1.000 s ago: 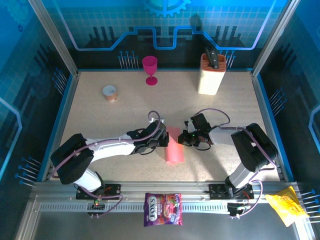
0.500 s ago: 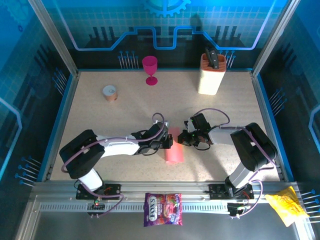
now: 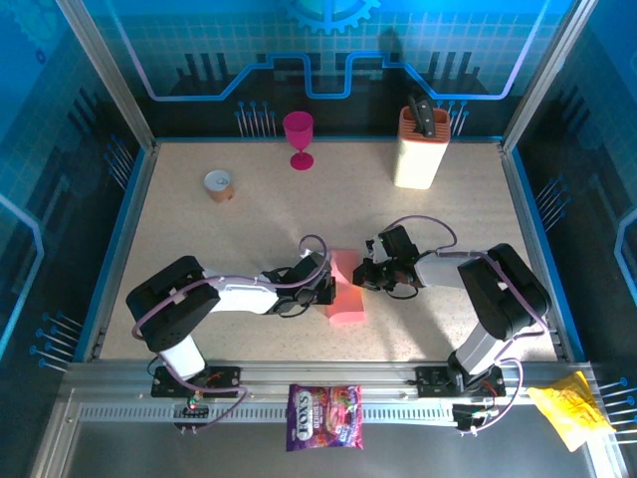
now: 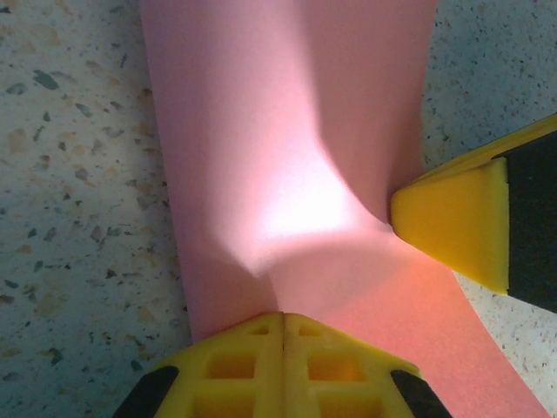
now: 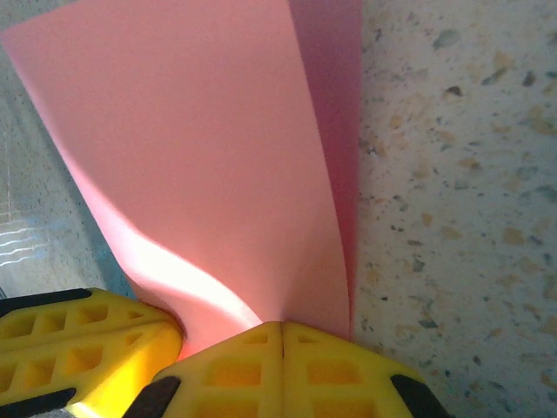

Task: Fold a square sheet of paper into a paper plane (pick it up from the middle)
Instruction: First fold in half a square sheet of paper at the center of the table.

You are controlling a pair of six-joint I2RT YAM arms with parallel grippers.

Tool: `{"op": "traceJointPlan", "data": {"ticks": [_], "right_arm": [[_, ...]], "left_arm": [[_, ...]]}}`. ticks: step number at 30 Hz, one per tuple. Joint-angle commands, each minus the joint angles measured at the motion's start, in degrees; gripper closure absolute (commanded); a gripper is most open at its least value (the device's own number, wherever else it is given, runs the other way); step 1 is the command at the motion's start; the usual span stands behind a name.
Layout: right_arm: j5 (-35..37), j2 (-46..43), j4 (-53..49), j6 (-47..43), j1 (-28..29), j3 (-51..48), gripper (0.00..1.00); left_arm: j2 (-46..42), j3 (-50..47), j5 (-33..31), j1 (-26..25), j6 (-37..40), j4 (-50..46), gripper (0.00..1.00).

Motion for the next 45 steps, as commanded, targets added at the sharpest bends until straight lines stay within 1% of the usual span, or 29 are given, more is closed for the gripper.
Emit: {"op": "traceJointPlan", "data": {"ticks": [1,4,9,15,19,24,28,31,36,45], "right_arm": [[5.27,3.17,-4.61,-0.28,0.81,-1.79,1.0],[5.27,3.28,-4.61,-0.38,0.82,-1.75,1.0],[5.19,3.84,-4.3,-0.38,0.85,-1.55,1.0],[5.14,4.48,-3.77,-0.3,0.89,-1.99,1.0],[5.09,4.61,-3.59,-0.3,0.88,-2.27,1.0],[5.01,4.67,-3.42,-0.3,0.87,-2.45,1.0],[5.09,4.7,-3.46,-0.43,0.88,-2.45,1.0],[5.09,4.76,-3.47,-0.38,0.87,-2.45,1.0],[5.19,5.03,-3.5,-0.38,0.82,-2.35,1.0],[5.2,5.2,-3.75,-0.56,0.88,-2.27,1.0]], "left_arm": [[-3.66,2.18,0.41,0.7,2.46,-1.49,0.98],[-3.75,4.08,1.8,1.81,4.08,-1.74,0.97],[-0.36,5.29,3.45,4.0,5.04,-0.54,0.98],[3.32,3.39,1.61,5.33,4.65,2.1,0.99],[4.93,2.81,0.7,5.37,4.48,2.1,1.0],[3.0,3.34,0.9,5.88,4.89,0.95,1.0],[-0.14,5.22,3.08,6.77,6.17,0.5,1.0],[-0.43,7.24,4.56,7.89,7.51,-0.37,0.99],[2.29,8.46,6.02,10.1,8.69,0.06,1.0],[7.32,5.15,5.01,12.07,7.83,3.79,1.0]]}}
